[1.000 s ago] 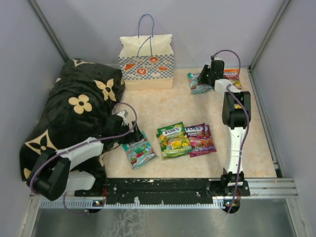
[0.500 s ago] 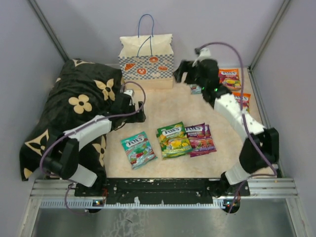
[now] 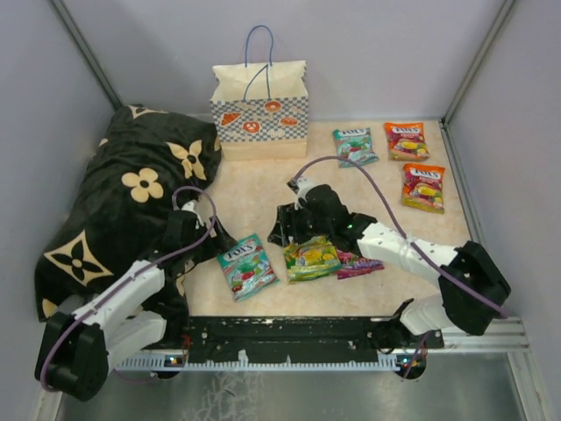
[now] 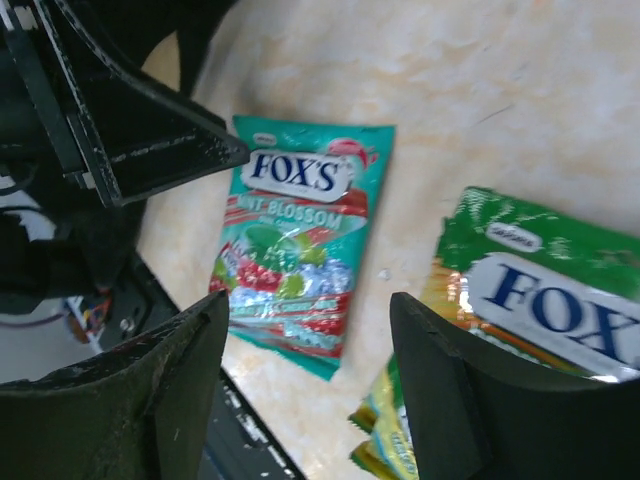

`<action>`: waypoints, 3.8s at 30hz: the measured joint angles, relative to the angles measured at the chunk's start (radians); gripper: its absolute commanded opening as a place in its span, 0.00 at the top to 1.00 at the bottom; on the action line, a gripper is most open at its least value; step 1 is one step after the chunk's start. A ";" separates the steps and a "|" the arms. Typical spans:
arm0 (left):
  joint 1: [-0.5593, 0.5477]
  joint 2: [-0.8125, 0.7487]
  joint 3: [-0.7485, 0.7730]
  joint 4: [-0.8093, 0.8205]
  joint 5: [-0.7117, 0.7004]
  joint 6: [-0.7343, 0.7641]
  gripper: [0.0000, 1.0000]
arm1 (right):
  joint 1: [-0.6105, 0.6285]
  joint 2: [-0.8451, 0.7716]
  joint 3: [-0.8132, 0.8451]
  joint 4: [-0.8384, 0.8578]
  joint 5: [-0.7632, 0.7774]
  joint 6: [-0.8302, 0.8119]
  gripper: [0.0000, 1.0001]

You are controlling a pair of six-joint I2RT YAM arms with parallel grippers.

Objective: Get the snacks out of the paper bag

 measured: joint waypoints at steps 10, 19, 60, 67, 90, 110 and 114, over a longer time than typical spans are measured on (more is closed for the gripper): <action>0.002 -0.125 -0.089 -0.102 0.031 -0.154 0.14 | 0.059 0.225 0.002 0.040 -0.106 0.083 0.50; 0.002 -0.154 -0.116 -0.147 0.048 -0.222 0.19 | 0.129 0.403 0.067 0.050 -0.085 0.095 0.56; 0.002 0.093 0.139 -0.068 -0.054 -0.127 1.00 | 0.052 0.378 0.206 0.021 0.006 0.082 1.00; -0.019 0.339 0.453 0.037 0.003 -0.106 1.00 | -0.149 0.281 0.322 -0.075 -0.022 -0.018 1.00; -0.413 1.404 1.498 0.133 -0.035 -0.158 1.00 | -0.818 0.174 0.068 -0.070 -0.061 -0.078 1.00; -0.407 1.567 1.663 0.171 -0.083 -0.264 1.00 | -0.896 0.528 0.256 0.021 -0.109 -0.007 1.00; -0.386 1.582 1.686 0.171 -0.075 -0.266 1.00 | -0.896 0.548 0.289 0.026 -0.138 0.002 1.00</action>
